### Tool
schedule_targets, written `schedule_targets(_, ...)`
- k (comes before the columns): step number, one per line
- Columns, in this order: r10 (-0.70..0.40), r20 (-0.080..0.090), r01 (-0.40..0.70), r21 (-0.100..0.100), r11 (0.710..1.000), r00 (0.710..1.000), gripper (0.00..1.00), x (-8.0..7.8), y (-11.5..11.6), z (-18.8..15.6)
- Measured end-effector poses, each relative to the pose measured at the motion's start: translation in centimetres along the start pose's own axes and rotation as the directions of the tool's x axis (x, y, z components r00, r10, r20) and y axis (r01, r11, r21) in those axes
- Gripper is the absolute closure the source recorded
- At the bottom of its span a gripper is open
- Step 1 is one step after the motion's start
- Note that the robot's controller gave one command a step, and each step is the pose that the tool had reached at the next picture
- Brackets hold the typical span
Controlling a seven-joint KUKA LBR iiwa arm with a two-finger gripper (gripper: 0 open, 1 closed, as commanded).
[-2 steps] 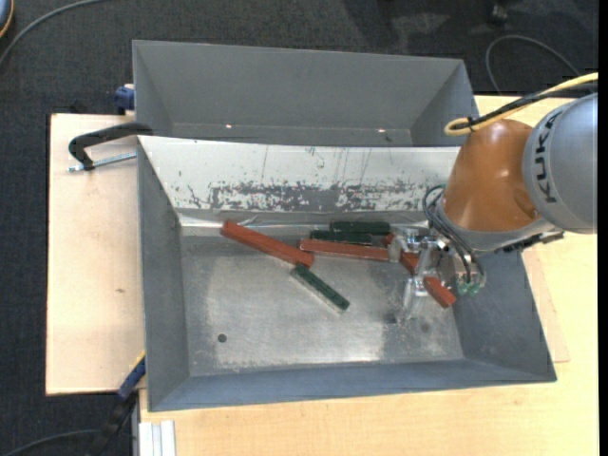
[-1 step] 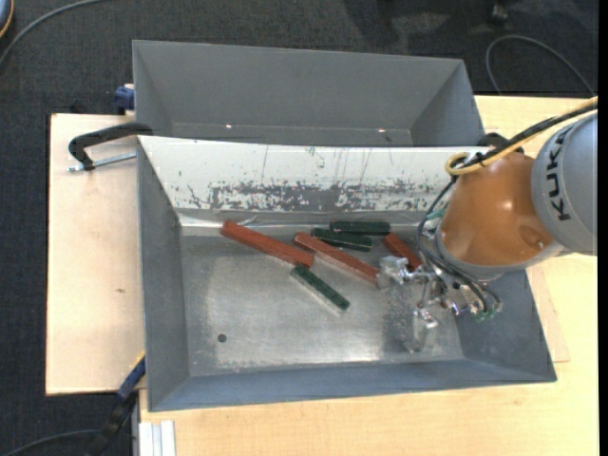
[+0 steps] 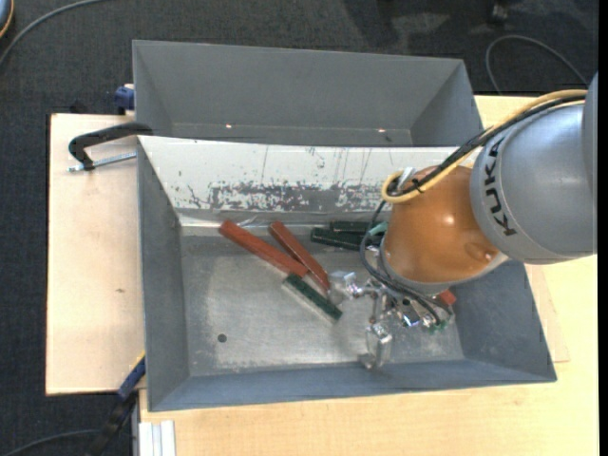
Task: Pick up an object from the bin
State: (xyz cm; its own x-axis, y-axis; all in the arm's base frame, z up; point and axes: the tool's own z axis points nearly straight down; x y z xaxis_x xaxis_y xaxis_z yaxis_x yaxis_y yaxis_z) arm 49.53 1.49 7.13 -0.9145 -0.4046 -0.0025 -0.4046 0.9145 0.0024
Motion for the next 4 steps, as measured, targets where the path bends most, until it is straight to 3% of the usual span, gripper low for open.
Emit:
schedule_targets(1,-0.152,0.004,0.152,0.000,0.988,0.988,0.00,-3.3,7.0,-0.4)
schedule_targets(2,-0.147,0.002,0.147,0.002,0.989,0.989,1.00,-3.2,6.7,-0.4)
schedule_targets(3,-0.190,0.011,0.190,0.009,0.982,0.982,1.00,-5.8,3.0,-12.5)
schedule_targets(4,-0.432,0.008,0.432,0.003,0.902,0.902,1.00,-9.6,11.6,-16.2)
